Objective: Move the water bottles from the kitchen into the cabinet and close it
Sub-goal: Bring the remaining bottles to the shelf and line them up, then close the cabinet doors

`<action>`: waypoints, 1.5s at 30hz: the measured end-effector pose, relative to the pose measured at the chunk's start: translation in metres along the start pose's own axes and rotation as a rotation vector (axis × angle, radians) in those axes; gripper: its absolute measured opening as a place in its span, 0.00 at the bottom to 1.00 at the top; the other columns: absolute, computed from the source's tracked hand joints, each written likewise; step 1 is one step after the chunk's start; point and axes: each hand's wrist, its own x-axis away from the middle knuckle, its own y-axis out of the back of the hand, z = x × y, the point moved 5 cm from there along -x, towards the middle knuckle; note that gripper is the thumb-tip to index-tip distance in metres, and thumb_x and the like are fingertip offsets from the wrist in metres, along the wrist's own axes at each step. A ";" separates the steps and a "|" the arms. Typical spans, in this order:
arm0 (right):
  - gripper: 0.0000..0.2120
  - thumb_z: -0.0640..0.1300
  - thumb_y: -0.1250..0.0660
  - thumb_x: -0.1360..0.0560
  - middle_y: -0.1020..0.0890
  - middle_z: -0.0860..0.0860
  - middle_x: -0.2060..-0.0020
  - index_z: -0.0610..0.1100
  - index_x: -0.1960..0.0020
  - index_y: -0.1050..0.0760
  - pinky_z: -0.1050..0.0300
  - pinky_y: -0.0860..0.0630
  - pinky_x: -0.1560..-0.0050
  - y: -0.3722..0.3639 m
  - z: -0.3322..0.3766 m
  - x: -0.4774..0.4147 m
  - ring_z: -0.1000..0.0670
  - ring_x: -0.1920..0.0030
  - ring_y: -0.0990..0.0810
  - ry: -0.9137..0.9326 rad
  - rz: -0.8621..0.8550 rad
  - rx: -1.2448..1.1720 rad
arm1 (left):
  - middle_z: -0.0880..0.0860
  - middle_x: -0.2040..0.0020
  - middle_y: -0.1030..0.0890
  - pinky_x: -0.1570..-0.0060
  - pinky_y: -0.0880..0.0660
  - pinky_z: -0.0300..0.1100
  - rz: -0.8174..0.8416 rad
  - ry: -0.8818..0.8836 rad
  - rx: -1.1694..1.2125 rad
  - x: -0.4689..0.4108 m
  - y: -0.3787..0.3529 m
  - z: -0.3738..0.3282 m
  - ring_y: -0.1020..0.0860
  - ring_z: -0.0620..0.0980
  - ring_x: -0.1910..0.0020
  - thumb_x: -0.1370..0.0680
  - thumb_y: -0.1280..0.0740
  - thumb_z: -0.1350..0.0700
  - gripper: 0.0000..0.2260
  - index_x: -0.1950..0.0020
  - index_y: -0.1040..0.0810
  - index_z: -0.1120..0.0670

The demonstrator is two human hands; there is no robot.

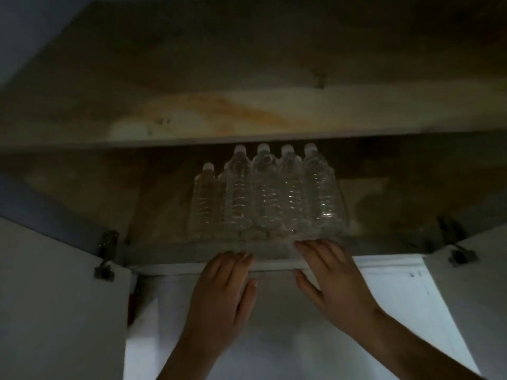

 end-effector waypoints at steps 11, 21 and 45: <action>0.22 0.53 0.41 0.23 0.17 0.44 0.50 0.39 0.41 0.20 0.49 0.21 0.51 0.338 0.100 0.001 0.41 0.49 0.19 -0.346 0.280 -0.003 | 0.53 0.46 0.18 0.49 0.29 0.43 0.323 0.088 0.015 -0.021 0.290 -0.185 0.20 0.56 0.49 0.23 0.42 0.50 0.17 0.42 0.20 0.56; 0.26 0.58 0.47 0.20 0.21 0.47 0.37 0.43 0.32 0.26 0.45 0.27 0.36 0.670 0.182 -0.045 0.43 0.36 0.24 -0.394 0.151 0.053 | 0.50 0.27 0.29 0.28 0.39 0.47 0.282 -0.047 0.075 -0.069 0.591 -0.330 0.35 0.51 0.26 0.19 0.51 0.43 0.26 0.26 0.32 0.53; 0.30 0.55 0.40 0.22 0.31 0.37 0.29 0.42 0.24 0.37 0.37 0.30 0.33 0.681 -0.017 0.063 0.34 0.32 0.30 -1.092 0.059 0.085 | 0.53 0.24 0.35 0.24 0.46 0.51 0.491 -0.436 0.026 -0.247 0.436 -0.473 0.40 0.53 0.23 0.20 0.50 0.43 0.27 0.23 0.38 0.53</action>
